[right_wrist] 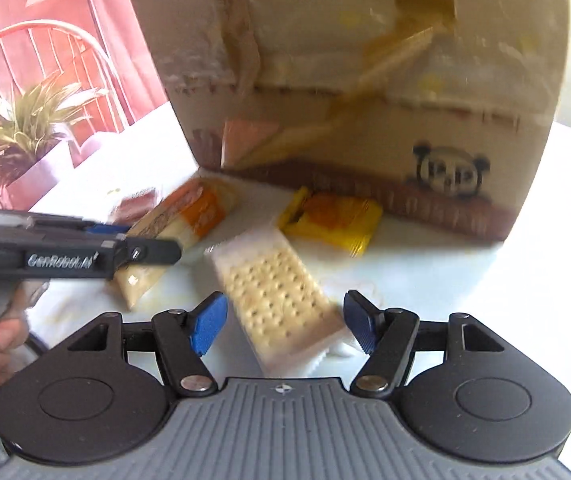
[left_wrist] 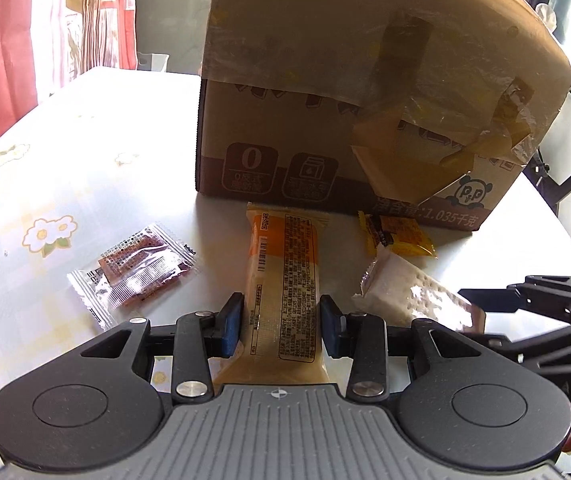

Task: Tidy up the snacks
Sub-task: 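Grasp the long bread bar with left tool while right grasps the cracker pack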

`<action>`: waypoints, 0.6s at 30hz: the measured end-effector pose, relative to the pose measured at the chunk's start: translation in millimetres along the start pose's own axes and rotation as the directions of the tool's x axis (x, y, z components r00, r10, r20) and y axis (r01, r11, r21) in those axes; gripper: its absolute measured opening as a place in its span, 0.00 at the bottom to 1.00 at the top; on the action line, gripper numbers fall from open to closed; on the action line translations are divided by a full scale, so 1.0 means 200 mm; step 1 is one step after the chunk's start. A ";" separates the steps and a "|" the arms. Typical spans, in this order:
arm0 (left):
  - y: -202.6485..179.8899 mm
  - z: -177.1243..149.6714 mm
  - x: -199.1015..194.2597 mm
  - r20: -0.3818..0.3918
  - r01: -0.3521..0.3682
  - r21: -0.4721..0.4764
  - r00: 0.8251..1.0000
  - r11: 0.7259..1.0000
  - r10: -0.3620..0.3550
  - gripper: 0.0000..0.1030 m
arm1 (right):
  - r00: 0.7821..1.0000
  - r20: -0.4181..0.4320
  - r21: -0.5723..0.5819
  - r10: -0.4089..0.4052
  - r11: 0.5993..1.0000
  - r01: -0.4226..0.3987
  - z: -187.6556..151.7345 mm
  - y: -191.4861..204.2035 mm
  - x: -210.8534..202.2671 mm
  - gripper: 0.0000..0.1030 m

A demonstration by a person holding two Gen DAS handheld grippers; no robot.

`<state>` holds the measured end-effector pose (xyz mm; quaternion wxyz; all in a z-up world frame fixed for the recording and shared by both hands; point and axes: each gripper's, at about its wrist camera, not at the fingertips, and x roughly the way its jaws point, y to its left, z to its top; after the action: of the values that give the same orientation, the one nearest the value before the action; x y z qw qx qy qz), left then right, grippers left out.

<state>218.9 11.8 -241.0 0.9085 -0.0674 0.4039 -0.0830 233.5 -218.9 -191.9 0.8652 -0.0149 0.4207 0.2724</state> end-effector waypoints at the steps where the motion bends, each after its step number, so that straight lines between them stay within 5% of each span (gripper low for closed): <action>1: 0.00 0.00 0.00 0.000 -0.002 0.001 1.000 1.000 0.002 0.40 | 1.000 -0.003 -0.012 0.001 1.000 -0.001 0.00 0.01 0.00 0.66; 13: -0.01 -0.01 0.02 0.003 -0.005 0.006 1.000 1.000 0.005 0.40 | 0.995 0.064 -0.198 -0.076 0.976 0.087 -0.01 0.12 0.09 0.66; 18: -0.01 -0.01 0.03 0.004 -0.011 0.012 1.000 1.000 0.011 0.40 | 0.990 0.114 -0.162 -0.083 0.982 0.101 -0.07 0.09 0.06 0.58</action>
<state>220.6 7.9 -245.3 0.9101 -0.0598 0.4021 -0.0805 220.3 -202.3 -206.3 0.8938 -0.0923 0.3485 0.2668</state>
